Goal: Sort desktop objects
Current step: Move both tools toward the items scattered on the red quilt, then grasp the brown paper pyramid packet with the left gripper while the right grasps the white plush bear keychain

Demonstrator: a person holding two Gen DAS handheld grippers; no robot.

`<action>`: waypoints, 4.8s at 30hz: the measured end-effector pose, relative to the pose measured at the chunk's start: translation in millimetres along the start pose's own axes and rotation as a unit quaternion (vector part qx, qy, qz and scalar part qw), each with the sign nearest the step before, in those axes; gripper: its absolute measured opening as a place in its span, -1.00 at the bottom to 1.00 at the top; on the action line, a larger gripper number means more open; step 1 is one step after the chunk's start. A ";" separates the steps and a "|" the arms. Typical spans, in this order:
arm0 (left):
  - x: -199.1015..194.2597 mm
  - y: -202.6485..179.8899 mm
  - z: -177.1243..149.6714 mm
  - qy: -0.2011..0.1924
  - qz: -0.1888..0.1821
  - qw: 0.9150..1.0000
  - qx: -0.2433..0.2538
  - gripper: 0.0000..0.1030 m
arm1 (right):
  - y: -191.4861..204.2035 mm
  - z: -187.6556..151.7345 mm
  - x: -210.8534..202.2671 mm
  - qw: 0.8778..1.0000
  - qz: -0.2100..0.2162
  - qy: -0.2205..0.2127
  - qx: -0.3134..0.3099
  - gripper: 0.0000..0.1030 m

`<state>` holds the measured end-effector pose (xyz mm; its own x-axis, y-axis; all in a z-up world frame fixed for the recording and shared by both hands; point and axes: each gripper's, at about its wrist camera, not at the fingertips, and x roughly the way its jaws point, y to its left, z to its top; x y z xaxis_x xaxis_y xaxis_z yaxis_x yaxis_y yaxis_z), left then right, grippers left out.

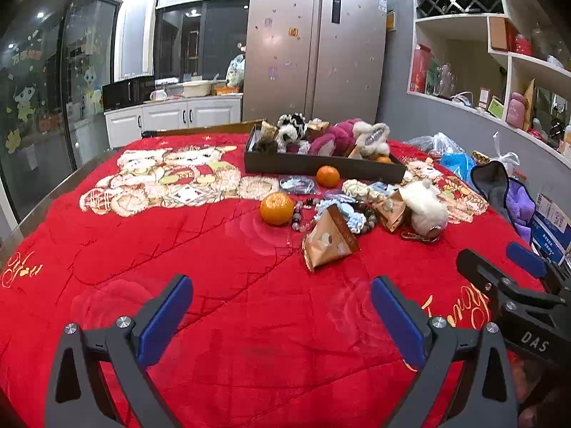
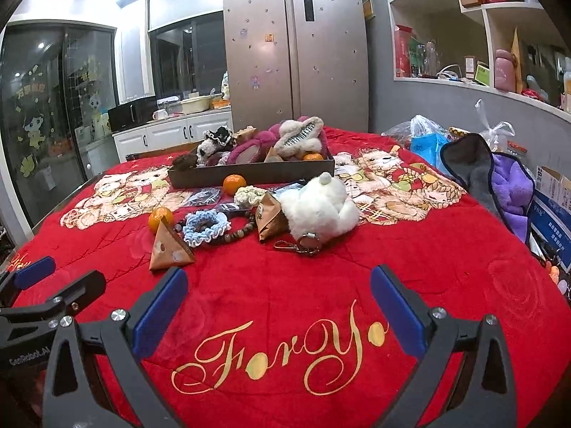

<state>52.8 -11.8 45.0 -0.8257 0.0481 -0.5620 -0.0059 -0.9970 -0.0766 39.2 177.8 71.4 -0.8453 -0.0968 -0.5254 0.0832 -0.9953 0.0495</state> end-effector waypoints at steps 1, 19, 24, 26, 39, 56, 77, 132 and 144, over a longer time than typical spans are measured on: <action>0.9 0.7 0.0 0.003 0.000 1.000 -0.001 0.98 | 1.6 0.2 0.2 1.000 0.000 0.000 -0.003 1.00; 3.6 0.8 -0.4 0.014 -0.003 1.000 0.003 0.98 | -0.2 -0.5 7.0 1.000 0.016 0.023 0.006 1.00; 4.9 1.5 0.2 0.017 -0.006 1.000 0.000 0.98 | 1.6 -1.0 5.7 0.999 0.026 0.021 0.003 1.00; 5.9 1.7 0.2 0.020 -0.005 1.000 -0.001 0.98 | 1.2 -0.8 5.9 0.999 0.026 0.021 0.004 1.00; 10.2 0.6 -0.8 0.033 -0.013 0.999 0.001 0.98 | -2.6 -0.6 8.2 0.999 0.027 0.029 0.015 1.00; 40.5 -11.3 24.8 0.086 -0.068 0.994 -0.018 0.98 | -45.4 23.3 20.1 0.993 0.067 0.025 0.094 1.00; 122.5 -35.5 51.4 0.148 -0.026 0.988 0.027 0.98 | -76.3 65.5 135.9 0.991 0.029 0.115 0.055 1.00; 144.9 -39.5 41.2 0.181 -0.006 0.982 0.050 0.99 | -58.3 51.6 170.8 0.985 -0.018 0.169 0.014 0.31; 127.4 -48.8 38.3 0.147 -0.016 0.986 0.074 0.03 | -65.6 49.4 163.0 0.986 0.000 0.163 0.027 0.02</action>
<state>-73.7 40.7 8.7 -0.6248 0.0733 -0.7773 -0.1297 -0.9915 0.0107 -130.1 227.2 24.5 -0.6304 -0.0996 -0.7699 0.0480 -0.9948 0.0894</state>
